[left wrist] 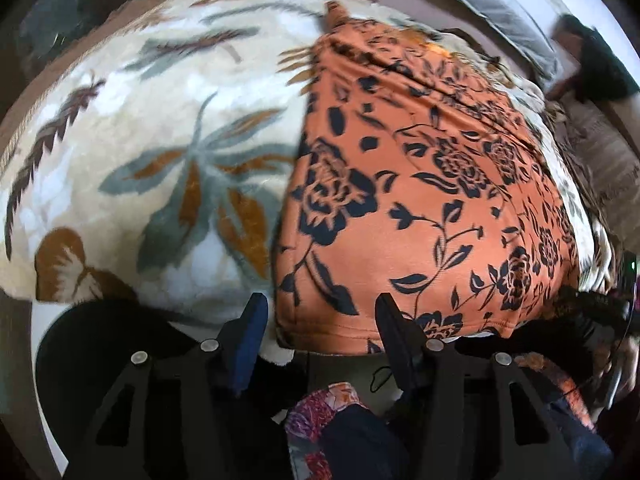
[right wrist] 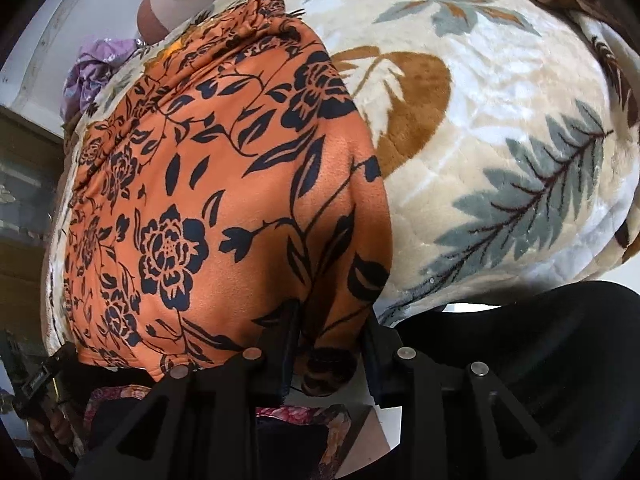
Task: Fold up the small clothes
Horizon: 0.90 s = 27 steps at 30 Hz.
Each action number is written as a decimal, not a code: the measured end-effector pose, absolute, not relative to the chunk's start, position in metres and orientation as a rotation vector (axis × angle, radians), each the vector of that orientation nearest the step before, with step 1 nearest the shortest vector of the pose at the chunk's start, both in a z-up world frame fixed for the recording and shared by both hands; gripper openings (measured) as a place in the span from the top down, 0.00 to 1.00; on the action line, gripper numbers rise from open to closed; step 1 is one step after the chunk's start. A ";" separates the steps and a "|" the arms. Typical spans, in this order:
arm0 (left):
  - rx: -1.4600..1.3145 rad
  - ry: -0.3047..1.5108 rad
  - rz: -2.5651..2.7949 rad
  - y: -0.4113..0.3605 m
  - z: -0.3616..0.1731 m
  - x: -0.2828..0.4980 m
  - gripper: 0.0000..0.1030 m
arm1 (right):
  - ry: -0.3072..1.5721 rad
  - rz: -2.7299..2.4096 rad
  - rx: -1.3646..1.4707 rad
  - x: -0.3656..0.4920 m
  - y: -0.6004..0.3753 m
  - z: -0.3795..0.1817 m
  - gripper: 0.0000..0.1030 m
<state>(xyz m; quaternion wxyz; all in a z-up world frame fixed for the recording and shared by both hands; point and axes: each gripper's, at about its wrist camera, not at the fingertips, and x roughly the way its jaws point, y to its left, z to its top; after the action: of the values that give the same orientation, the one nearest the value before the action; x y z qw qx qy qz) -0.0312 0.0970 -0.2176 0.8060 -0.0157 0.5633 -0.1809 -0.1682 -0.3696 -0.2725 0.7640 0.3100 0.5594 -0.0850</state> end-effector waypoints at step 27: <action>-0.003 1.240 -0.423 0.097 -0.238 -0.025 0.75 | 1.215 -0.179 0.601 -0.155 -0.360 -0.260 0.76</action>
<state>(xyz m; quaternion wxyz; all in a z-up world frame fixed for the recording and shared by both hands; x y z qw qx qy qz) -0.0253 0.0969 -0.2376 0.7930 -0.0013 0.5767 -0.1965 -0.1546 -0.3601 -0.2603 0.7754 0.2774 0.5612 -0.0828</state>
